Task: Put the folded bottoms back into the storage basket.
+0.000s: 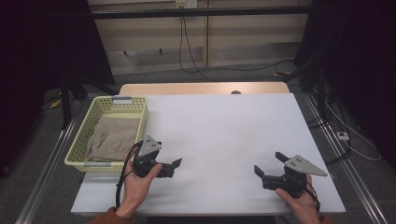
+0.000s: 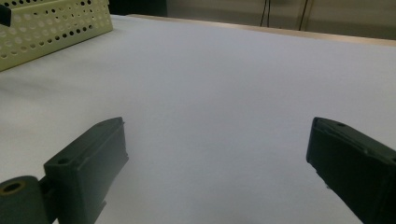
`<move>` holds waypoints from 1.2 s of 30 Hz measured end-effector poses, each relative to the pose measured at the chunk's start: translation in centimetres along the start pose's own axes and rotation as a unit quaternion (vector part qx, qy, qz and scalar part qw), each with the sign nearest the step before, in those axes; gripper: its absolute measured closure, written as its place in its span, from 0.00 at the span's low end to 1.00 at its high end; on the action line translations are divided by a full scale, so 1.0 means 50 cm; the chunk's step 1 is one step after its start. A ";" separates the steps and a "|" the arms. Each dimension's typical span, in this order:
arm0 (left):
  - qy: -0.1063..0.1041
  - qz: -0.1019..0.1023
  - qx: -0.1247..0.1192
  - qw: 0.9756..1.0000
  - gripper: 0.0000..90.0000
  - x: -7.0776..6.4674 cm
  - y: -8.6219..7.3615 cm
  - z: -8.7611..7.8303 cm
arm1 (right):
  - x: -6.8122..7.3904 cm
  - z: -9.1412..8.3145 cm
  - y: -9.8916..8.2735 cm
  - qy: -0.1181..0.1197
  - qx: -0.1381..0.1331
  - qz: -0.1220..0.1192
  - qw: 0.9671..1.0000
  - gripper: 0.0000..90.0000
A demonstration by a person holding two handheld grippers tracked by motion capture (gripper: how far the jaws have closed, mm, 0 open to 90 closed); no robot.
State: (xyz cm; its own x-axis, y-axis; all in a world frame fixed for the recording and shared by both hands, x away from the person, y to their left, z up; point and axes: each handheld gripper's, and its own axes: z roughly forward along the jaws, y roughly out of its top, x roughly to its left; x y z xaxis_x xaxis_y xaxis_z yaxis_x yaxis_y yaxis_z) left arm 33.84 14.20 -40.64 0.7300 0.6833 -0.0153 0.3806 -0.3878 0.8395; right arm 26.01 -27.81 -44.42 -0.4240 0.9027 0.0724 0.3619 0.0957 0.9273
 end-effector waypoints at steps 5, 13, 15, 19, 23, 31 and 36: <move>-0.001 -0.010 -0.003 1.000 0.07 -0.001 -0.017 -0.002 | 0.000 0.000 0.000 -0.002 0.000 0.001 1.000 0.05; 0.001 -0.018 -0.001 1.000 0.07 0.000 -0.041 -0.004 | 0.001 -0.001 0.000 -0.001 -0.001 0.001 1.000 0.05; 0.001 -0.022 -0.004 1.000 0.07 -0.001 -0.046 -0.004 | 0.001 -0.002 0.000 -0.001 -0.002 0.003 1.000 0.05; 0.001 -0.030 -0.011 0.999 0.07 -0.004 -0.052 -0.008 | 0.000 -0.002 0.000 -0.001 -0.002 0.002 1.000 0.05; -0.002 -0.024 -0.007 1.000 0.07 -0.012 -0.061 -0.012 | 0.000 -0.003 0.000 -0.002 -0.003 0.000 1.000 0.05; 0.006 -0.001 -0.011 1.000 0.07 -0.025 -0.067 -0.005 | -0.001 -0.004 0.000 0.000 -0.003 -0.001 1.000 0.05; 0.010 -0.018 -0.013 1.000 0.07 -0.019 -0.071 -0.001 | -0.004 -0.002 0.000 -0.001 -0.001 0.005 1.000 0.05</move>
State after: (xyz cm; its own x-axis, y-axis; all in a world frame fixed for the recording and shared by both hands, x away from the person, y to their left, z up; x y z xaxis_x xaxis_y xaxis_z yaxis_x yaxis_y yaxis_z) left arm 31.75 14.96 -43.59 0.7046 0.7088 -0.0348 0.3912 -0.3471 0.8523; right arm 26.01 -28.01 -44.41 -0.4196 0.9041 0.0811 0.3637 0.0856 0.9276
